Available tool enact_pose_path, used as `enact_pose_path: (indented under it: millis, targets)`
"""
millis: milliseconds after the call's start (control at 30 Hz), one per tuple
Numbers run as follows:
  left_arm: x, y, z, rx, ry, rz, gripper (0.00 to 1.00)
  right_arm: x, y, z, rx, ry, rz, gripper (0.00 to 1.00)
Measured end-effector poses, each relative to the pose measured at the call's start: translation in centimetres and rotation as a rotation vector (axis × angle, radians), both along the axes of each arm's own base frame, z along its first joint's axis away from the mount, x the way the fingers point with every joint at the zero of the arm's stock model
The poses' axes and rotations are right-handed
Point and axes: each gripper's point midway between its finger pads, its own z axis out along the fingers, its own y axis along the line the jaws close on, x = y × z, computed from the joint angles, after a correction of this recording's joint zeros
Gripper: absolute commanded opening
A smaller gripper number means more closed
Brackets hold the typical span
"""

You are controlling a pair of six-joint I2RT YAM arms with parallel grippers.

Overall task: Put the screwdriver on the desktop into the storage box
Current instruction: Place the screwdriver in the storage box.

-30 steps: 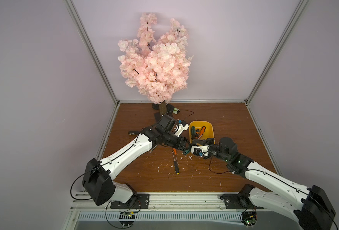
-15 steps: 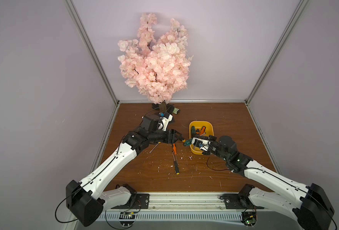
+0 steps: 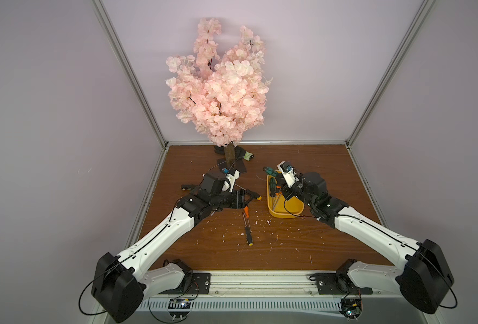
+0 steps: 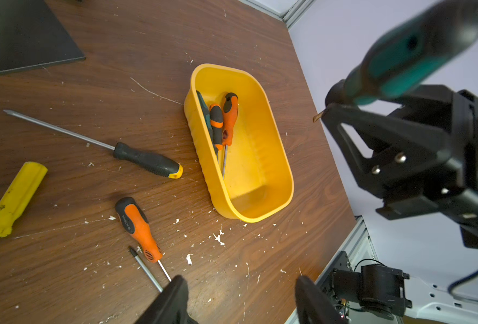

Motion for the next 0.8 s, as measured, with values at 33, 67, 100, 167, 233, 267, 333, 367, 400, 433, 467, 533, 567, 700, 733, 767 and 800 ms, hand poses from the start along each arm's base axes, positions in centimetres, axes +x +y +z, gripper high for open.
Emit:
enact_pose_path:
  millis: [33,67,100,167,233,267,333,367,400,433,467,533,567,700,733,767,800]
  targets:
    - [0.0,0.1,-0.2,0.002,0.003,0.005,0.64,0.4,-0.4,-0.3,0.033,0.032,-0.028,0.03]
    - [0.1,0.1,-0.3,0.004,0.002,0.009,0.64,0.9,-1.0,-0.7,0.077,0.075,-0.066,0.04]
    - [0.1,0.2,-0.4,0.006,0.003,0.013,0.64,1.2,-1.4,-1.0,0.107,0.104,-0.091,0.04]
    - [0.2,0.3,-0.7,0.01,0.005,0.02,0.64,1.8,-2.4,-2.1,0.178,0.182,-0.158,0.04]
    - [0.2,0.3,-1.0,0.013,0.007,0.025,0.64,2.2,-3.1,-3.2,0.229,0.247,-0.209,0.04]
    - [0.2,0.4,-1.1,0.015,0.008,0.027,0.64,2.3,-3.3,-3.8,0.258,0.286,-0.233,0.04]
    - [0.2,0.4,-1.5,0.017,0.01,0.03,0.64,2.4,-3.4,-4.9,0.301,0.347,-0.265,0.04]
    - [0.2,0.5,-1.6,0.018,0.011,0.031,0.64,2.4,-3.4,-5.4,0.322,0.376,-0.281,0.04]
    - [0.2,0.5,-1.8,0.02,0.014,0.034,0.64,2.4,-3.4,-5.9,0.34,0.401,-0.295,0.04]
    - [0.1,0.6,-2.0,0.022,0.017,0.035,0.64,2.4,-3.3,-6.4,0.36,0.429,-0.307,0.04]
    - [0.1,0.6,-2.2,0.024,0.02,0.037,0.64,2.4,-3.2,-6.7,0.382,0.453,-0.319,0.04]
    - [0.1,0.7,-2.5,0.026,0.024,0.04,0.64,2.4,-3.4,-7.4,0.42,0.49,-0.352,0.03]
    - [0.0,0.7,-2.6,0.027,0.025,0.04,0.64,2.4,-3.5,-7.8,0.438,0.509,-0.369,0.03]
    - [0.1,0.7,-2.8,0.024,0.026,0.044,0.64,1.9,-4.4,-9.6,0.507,0.574,-0.443,0.03]
    - [0.1,0.7,-2.8,0.024,0.026,0.046,0.64,1.7,-4.6,-10.2,0.519,0.594,-0.464,0.03]
    - [0.1,0.7,-2.9,0.023,0.026,0.047,0.64,1.5,-4.9,-10.8,0.53,0.612,-0.483,0.04]
    - [0.1,0.7,-2.9,0.021,0.025,0.048,0.64,1.3,-5.1,-11.3,0.539,0.628,-0.499,0.04]
